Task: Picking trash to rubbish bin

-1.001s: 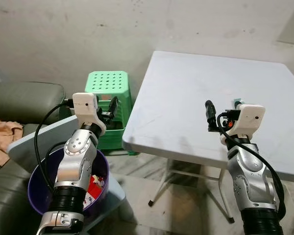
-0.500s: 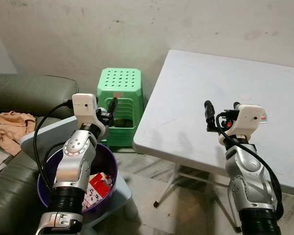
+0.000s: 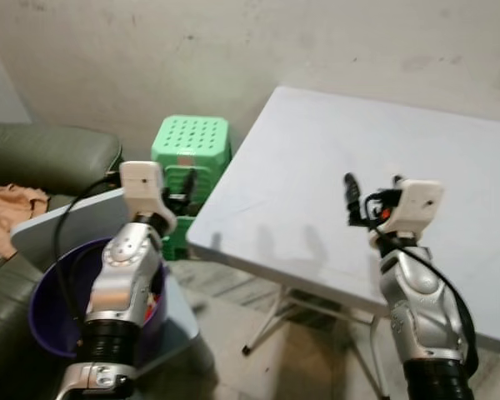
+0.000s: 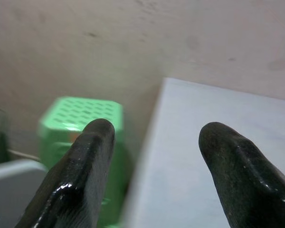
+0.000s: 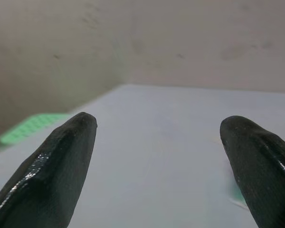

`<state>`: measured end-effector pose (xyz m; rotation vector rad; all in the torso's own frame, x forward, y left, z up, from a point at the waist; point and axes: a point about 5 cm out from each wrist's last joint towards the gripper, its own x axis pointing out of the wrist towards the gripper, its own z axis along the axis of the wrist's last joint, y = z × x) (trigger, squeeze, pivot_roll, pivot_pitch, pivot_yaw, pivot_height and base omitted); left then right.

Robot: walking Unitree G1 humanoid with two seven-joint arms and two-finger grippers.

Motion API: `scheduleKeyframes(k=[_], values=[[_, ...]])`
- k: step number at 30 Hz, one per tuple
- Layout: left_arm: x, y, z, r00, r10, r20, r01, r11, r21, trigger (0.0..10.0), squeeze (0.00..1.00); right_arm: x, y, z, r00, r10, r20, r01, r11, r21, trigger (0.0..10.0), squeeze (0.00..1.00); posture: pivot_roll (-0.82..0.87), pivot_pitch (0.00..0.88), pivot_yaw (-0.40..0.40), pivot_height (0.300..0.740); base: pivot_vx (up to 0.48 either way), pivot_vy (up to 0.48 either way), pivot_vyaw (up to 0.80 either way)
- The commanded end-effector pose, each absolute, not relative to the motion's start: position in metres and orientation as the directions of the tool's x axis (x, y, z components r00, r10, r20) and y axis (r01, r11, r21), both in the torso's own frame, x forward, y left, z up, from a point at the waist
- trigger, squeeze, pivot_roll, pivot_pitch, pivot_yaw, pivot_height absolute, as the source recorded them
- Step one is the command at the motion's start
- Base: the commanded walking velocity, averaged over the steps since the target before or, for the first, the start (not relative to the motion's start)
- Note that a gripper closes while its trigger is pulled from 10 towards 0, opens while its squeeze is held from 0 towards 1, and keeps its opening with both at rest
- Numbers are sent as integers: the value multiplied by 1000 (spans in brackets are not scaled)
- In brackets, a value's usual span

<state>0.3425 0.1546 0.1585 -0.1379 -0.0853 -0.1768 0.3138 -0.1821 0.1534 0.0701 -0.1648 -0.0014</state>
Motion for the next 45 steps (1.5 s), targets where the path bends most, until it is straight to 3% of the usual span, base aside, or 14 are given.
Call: scheduleKeyframes(k=[1,11,16,34,45], values=[[342,148,159,976,-199,93,209,971,-118,10000,0,314,-186,161,981,-18,191,5,997,71,10000,0,48,36,-24,740,0,-255,0],[343,151,159,985,-143,92,152,982,-109,10000,0,314,-186,158,987,-41,158,28,996,83,10000,0,48,37,-25,740,0,-25,0],[343,151,158,986,-144,85,153,982,-111,10000,0,318,-190,154,988,-117,97,109,991,80,10000,0,47,37,-24,740,0,0,0],[342,144,159,975,-199,97,209,972,-103,10000,0,320,-192,150,981,-189,33,185,978,101,10000,0,43,38,-20,740,0,0,0],[325,100,154,890,-447,85,448,894,4,10000,0,337,-210,149,954,-297,-33,298,951,81,10000,0,51,38,-14,740,0,0,0]])
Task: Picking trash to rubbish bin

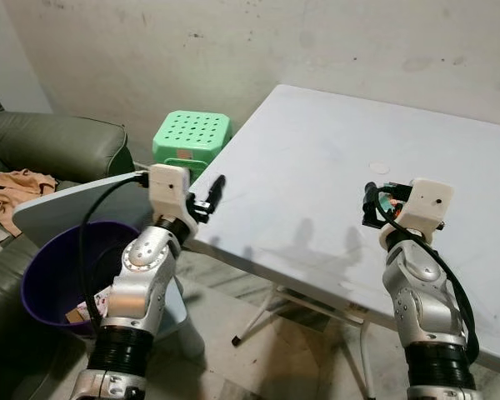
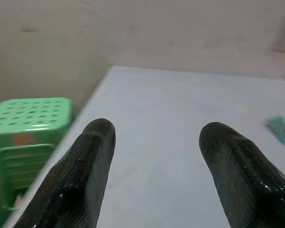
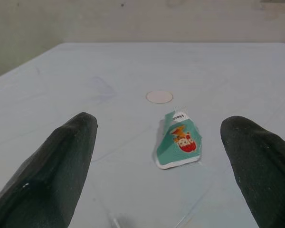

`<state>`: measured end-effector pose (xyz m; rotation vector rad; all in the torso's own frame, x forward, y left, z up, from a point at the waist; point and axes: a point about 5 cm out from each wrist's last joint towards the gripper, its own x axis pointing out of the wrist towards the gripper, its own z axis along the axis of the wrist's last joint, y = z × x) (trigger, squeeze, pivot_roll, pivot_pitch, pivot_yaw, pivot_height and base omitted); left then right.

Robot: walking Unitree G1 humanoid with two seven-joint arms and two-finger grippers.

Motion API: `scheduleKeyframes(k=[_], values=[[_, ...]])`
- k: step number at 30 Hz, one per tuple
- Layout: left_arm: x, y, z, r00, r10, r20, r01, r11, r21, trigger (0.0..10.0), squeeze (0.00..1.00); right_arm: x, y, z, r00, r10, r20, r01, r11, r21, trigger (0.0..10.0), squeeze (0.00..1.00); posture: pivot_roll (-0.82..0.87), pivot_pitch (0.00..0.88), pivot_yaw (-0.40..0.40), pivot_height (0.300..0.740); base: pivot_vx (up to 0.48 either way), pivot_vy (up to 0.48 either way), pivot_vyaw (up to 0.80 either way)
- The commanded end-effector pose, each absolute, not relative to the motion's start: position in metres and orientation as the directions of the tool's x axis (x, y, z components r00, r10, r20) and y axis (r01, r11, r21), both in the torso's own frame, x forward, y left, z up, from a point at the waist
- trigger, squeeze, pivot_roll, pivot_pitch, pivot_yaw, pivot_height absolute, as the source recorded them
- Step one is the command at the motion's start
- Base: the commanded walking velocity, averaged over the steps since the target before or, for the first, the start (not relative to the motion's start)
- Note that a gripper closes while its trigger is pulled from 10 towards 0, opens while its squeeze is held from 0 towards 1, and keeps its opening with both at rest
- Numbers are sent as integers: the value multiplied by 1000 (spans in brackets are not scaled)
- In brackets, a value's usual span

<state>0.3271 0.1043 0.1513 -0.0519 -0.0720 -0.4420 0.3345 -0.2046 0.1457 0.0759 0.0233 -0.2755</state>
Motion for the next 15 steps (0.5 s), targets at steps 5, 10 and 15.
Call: scheduleKeyframes(k=[5,10,15], values=[[320,87,153,865,-495,79,497,868,-3,10000,0,344,-217,153,947,-318,-43,320,946,59,10000,0,55,39,-13,740,0,0,0],[315,80,152,845,-529,79,529,848,23,10000,0,346,-218,154,948,-318,-31,319,946,48,10000,0,56,38,-12,740,0,0,0],[316,80,154,844,-529,86,530,848,13,10000,0,347,-218,151,943,-330,-32,330,944,-28,10000,0,55,36,-10,740,0,0,0]])
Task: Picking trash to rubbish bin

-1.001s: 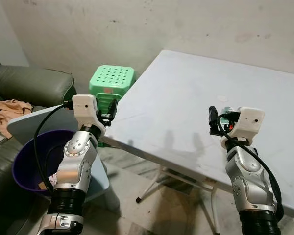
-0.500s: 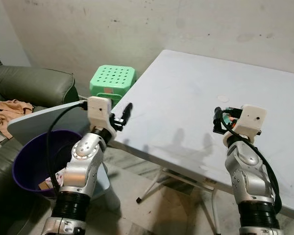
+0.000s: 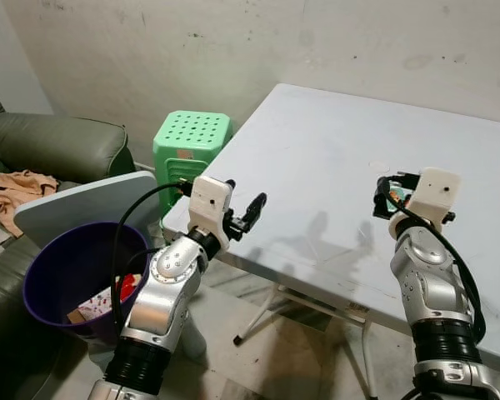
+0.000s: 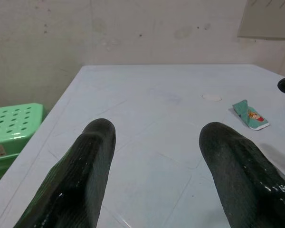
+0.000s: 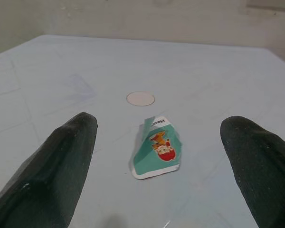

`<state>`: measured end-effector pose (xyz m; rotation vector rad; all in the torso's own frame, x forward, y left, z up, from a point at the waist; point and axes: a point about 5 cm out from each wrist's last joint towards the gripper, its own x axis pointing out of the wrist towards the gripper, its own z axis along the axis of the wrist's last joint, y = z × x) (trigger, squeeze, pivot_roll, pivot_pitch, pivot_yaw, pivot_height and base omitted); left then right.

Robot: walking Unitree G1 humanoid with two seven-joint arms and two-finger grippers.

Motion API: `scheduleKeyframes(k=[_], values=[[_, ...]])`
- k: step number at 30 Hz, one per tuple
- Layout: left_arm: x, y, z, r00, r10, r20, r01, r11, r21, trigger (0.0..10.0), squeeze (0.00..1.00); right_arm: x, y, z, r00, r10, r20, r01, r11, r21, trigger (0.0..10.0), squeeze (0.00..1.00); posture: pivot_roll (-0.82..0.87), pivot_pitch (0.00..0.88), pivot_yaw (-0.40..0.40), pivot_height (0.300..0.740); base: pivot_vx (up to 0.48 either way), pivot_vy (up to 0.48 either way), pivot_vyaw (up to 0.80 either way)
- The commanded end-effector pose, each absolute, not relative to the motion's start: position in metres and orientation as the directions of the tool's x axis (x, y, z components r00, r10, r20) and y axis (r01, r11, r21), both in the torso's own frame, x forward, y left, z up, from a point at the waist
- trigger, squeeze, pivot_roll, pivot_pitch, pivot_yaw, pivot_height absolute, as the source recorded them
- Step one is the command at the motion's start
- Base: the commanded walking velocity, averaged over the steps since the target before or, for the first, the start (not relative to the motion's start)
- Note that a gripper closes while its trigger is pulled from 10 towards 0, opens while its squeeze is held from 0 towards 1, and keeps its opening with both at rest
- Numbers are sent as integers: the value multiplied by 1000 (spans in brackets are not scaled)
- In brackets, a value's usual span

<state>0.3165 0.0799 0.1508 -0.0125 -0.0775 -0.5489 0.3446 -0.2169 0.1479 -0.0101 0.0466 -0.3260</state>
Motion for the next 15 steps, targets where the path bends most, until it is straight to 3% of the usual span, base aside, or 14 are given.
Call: scheduleKeyframes(k=[1,8,15], values=[[316,80,154,844,-529,86,530,848,13,10000,0,347,-218,151,943,-330,-32,330,944,-28,10000,0,55,36,-10,740,0,0,0],[306,66,159,787,-607,110,610,792,4,10000,0,356,-224,149,922,-386,-17,382,918,-106,10000,0,49,39,0,740,0,0,0],[292,56,158,758,-643,110,648,762,-13,10000,0,365,-233,155,917,-400,-12,395,909,-133,10000,0,66,97,-5,740,0,0,0]])
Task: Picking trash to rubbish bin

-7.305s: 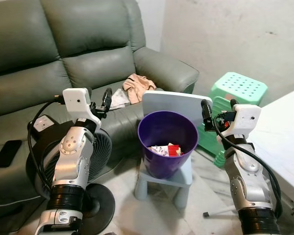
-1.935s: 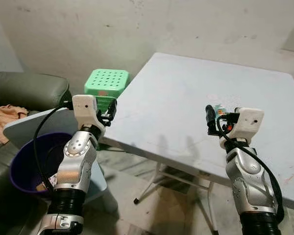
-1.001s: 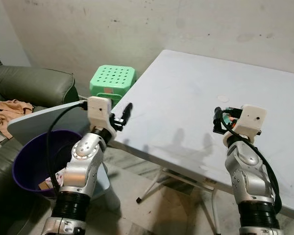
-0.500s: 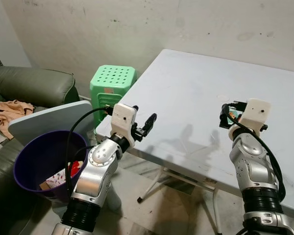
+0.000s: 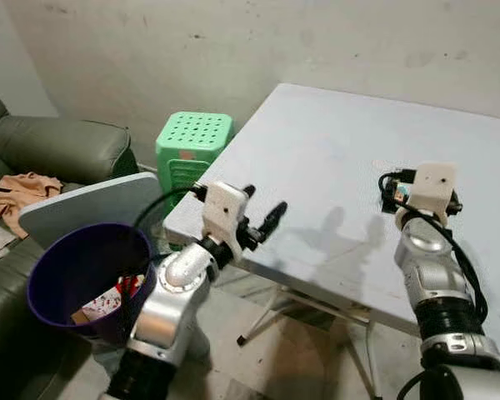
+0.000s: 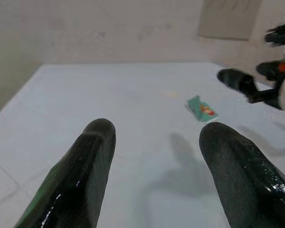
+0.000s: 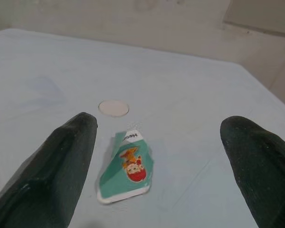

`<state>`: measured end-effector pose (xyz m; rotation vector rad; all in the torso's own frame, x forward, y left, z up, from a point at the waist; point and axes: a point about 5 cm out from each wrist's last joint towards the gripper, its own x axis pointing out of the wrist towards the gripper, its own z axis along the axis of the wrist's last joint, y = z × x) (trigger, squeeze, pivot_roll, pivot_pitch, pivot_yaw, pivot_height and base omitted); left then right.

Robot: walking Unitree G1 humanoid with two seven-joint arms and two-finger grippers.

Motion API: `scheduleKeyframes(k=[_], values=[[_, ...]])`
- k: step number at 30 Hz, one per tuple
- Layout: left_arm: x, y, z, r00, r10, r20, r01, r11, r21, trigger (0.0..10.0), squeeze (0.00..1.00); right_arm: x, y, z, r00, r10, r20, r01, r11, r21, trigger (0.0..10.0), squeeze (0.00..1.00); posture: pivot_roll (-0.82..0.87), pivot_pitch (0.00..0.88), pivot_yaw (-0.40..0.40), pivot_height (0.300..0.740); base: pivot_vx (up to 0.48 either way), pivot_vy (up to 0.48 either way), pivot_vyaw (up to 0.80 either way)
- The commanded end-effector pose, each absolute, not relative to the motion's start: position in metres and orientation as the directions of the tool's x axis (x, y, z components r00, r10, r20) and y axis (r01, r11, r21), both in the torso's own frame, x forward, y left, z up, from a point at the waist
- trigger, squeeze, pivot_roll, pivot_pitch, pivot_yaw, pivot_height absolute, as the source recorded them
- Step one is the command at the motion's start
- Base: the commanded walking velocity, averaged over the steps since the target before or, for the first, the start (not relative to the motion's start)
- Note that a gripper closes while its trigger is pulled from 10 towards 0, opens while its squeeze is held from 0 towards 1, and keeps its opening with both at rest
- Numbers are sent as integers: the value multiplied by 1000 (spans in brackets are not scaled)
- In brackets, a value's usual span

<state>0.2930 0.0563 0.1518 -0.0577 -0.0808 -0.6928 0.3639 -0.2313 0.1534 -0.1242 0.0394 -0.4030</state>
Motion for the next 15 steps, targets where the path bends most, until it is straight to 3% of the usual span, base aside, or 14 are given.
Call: scheduleKeyframes(k=[1,6,15], values=[[289,56,158,755,-646,110,652,758,-21,10000,0,366,-234,156,916,-400,-14,395,909,-133,10000,0,69,107,-5,740,0,0,0],[272,57,161,740,-662,117,671,739,-64,10000,0,371,-239,158,914,-405,-11,399,905,-150,10000,0,88,185,-1,740,0,0,0],[256,56,170,714,-688,127,700,706,-111,10000,0,378,-242,162,914,-405,-14,399,904,-153,10000,0,119,250,1,740,0,0,0]])
